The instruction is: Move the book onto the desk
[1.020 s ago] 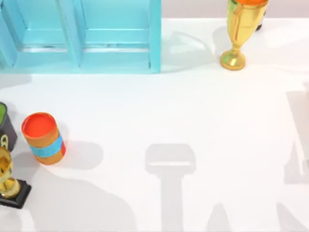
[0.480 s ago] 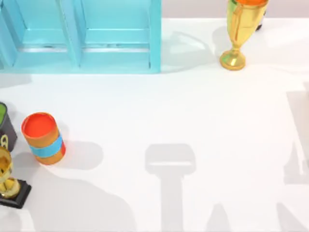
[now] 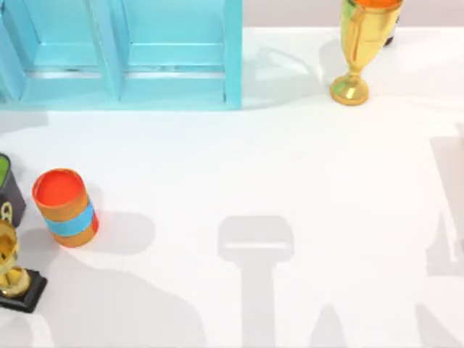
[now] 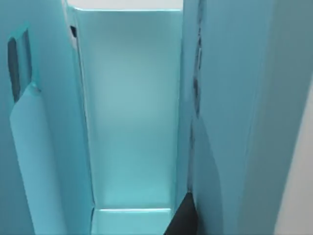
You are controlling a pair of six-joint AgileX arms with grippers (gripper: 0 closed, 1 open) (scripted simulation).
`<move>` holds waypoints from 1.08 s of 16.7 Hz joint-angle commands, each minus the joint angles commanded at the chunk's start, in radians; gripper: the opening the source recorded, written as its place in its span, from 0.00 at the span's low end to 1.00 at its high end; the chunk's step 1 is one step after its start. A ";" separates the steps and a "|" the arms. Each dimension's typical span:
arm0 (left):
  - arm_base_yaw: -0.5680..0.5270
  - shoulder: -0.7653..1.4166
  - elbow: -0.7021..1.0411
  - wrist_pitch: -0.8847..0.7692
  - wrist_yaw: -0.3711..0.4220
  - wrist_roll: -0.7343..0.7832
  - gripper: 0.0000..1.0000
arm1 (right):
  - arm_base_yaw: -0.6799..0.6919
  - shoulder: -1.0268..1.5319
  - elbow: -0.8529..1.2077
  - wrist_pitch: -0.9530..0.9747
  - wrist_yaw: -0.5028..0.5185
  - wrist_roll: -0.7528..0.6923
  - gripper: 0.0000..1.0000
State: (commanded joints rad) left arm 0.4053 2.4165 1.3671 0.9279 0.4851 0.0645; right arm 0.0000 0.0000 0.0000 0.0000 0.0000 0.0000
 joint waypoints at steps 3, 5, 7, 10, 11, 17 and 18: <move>0.011 -0.091 -0.066 -0.079 0.031 -0.004 0.00 | 0.000 0.000 0.000 0.000 0.000 0.000 1.00; 0.034 -0.200 -0.133 -0.153 0.067 0.000 0.00 | 0.000 0.000 0.000 0.000 0.000 0.000 1.00; 0.067 -0.341 -0.205 -0.232 0.107 0.008 0.00 | 0.000 0.000 0.000 0.000 0.000 0.000 1.00; 0.132 -0.573 -0.313 -0.355 0.173 0.021 0.00 | 0.000 0.000 0.000 0.000 0.000 0.000 1.00; 0.156 -0.649 -0.345 -0.395 0.194 0.026 0.00 | 0.000 0.000 0.000 0.000 0.000 0.000 1.00; 0.279 -0.966 -0.456 -0.540 0.267 0.047 0.00 | 0.000 0.000 0.000 0.000 0.000 0.000 1.00; 0.289 -0.984 -0.461 -0.547 0.270 0.050 0.00 | 0.000 0.000 0.000 0.000 0.000 0.000 1.00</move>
State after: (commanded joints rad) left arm 0.6942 1.4323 0.9061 0.3804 0.7551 0.1143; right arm 0.0000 0.0000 0.0000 0.0000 0.0000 0.0000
